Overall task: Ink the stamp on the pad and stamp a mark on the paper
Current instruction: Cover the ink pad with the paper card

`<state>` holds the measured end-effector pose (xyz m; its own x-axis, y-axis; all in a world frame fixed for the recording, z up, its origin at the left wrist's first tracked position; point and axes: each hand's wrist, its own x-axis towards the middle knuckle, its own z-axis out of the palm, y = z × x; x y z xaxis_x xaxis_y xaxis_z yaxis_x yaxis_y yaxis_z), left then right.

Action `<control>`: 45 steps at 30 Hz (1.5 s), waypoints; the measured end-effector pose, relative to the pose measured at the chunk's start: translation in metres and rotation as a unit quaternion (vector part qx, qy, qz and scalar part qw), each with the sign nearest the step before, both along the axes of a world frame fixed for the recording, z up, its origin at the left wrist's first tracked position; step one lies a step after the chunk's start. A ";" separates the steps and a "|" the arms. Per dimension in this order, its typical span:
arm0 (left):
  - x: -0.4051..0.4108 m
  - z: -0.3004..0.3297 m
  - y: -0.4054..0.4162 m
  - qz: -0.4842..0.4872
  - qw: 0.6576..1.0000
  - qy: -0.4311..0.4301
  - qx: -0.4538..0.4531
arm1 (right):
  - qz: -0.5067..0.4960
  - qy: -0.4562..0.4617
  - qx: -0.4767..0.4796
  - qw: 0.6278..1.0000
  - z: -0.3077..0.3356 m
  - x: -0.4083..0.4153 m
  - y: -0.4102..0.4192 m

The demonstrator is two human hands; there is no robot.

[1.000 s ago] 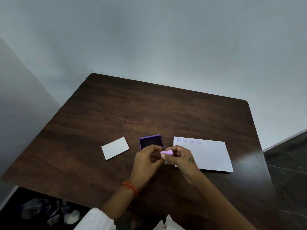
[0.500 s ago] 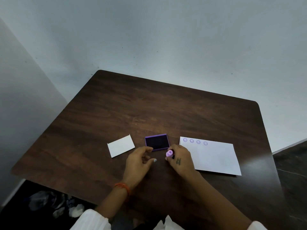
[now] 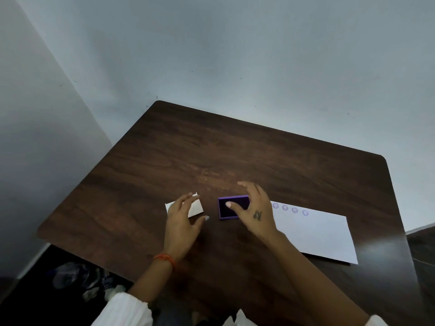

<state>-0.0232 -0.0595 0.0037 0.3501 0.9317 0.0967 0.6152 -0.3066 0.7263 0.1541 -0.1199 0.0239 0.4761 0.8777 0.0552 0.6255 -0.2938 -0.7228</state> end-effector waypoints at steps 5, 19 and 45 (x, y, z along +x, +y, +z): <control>-0.026 -0.008 0.021 0.027 0.998 0.054 -0.007 | 0.103 -0.030 -0.024 0.994 0.004 -0.028 0.036; -0.046 -0.036 0.039 0.010 0.989 0.131 -0.071 | 0.314 -0.150 -0.197 0.916 -0.030 -0.052 0.073; 0.061 0.000 0.022 -0.068 0.994 0.037 -0.081 | 0.097 -0.055 -0.082 0.990 -0.014 0.046 0.014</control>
<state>0.0374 -0.0373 0.0039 0.4748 0.8764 -0.0805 0.6288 -0.2739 0.7278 0.2005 -0.1063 0.0096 0.2961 0.9536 -0.0544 0.7536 -0.2682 -0.6002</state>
